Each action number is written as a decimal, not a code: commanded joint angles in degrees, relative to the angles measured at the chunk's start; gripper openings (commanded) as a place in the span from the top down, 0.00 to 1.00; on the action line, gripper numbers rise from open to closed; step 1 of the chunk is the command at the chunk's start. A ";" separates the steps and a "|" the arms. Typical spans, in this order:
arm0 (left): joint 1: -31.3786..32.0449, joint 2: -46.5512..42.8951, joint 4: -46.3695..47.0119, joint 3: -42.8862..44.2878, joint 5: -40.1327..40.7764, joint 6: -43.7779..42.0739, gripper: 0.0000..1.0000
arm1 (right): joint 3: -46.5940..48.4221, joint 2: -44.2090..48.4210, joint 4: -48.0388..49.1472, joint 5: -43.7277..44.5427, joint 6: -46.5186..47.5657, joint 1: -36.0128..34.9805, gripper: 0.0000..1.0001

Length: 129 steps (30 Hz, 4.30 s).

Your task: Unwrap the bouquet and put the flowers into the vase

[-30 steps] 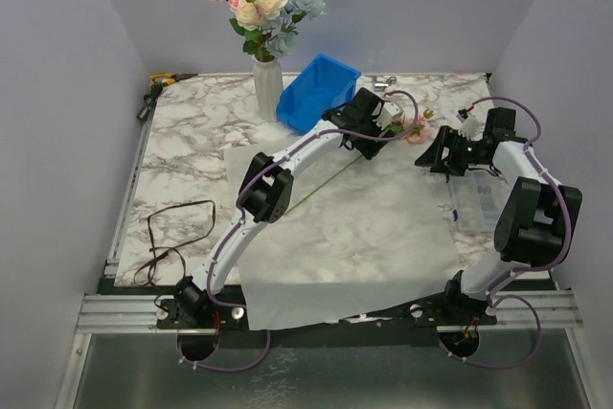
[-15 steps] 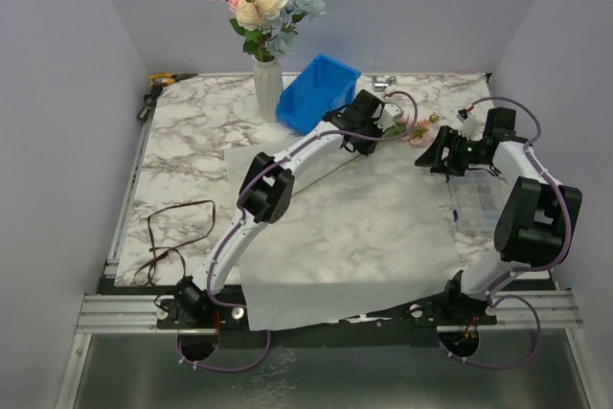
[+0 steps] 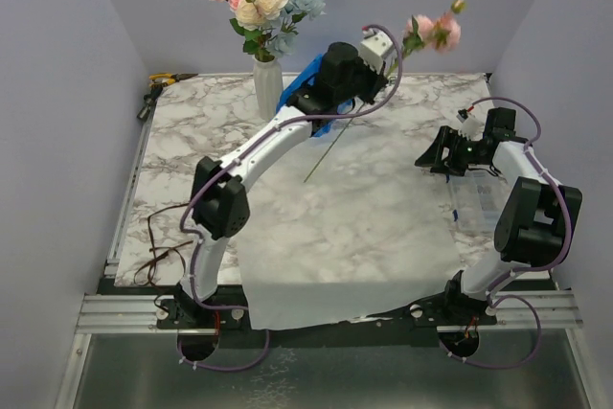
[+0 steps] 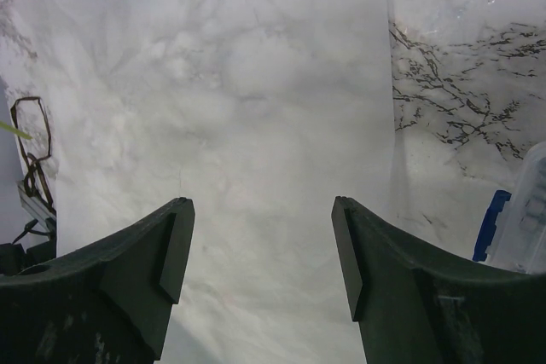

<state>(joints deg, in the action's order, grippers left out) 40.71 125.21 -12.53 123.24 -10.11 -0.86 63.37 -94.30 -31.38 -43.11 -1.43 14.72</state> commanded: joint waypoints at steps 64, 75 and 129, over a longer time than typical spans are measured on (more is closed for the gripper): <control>-20.64 -17.93 92.58 -32.16 3.77 -13.20 1.00 | 4.17 -2.91 -2.15 0.05 -0.33 0.23 0.25; -20.93 -15.64 91.59 -38.30 18.17 -6.40 1.00 | 3.77 -3.34 -1.58 0.32 -0.97 0.24 0.24; -22.07 -7.01 88.46 -47.19 17.33 -3.87 0.40 | 4.24 -4.49 -1.42 0.75 -0.52 0.28 0.24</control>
<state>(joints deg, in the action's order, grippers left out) 19.05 119.94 76.53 75.96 9.67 -5.93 67.13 -98.59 -32.71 -43.11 -2.04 14.72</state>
